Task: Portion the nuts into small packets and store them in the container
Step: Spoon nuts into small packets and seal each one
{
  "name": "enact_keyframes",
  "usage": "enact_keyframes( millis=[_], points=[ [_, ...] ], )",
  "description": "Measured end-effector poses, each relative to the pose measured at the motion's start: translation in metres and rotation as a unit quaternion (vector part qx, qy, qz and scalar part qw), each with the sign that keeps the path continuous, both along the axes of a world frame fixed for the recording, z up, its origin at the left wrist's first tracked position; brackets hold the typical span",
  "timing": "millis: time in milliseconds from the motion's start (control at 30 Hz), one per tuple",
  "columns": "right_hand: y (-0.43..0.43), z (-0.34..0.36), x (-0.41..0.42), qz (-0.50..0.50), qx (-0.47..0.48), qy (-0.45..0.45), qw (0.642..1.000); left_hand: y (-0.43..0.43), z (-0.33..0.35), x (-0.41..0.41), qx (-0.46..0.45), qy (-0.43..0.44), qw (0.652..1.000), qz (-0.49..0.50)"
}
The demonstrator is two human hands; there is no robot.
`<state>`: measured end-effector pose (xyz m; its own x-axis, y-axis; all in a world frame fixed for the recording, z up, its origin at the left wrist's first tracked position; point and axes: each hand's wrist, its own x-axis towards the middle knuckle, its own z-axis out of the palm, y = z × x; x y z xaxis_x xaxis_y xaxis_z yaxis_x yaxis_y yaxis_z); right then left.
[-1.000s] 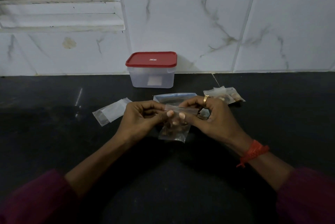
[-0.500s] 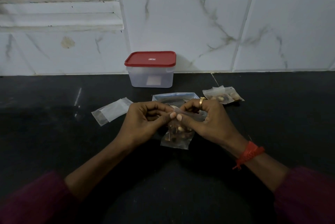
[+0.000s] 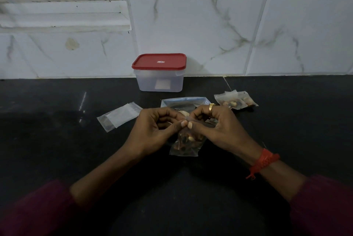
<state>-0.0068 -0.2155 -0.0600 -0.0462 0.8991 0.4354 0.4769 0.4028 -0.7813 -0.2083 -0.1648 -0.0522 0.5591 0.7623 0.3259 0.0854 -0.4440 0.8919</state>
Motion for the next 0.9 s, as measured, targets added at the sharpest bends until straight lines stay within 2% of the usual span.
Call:
enact_keyframes(
  millis=[433,900],
  points=[
    [0.005,0.004,0.001,-0.027,-0.004,-0.028,0.999,0.004,-0.003,0.000,0.062,0.049,0.996,0.031],
    [0.006,0.015,0.015,-0.069,0.051,-0.069,0.994,0.014,0.002,-0.006,0.043,0.006,0.996,0.076]
  ],
)
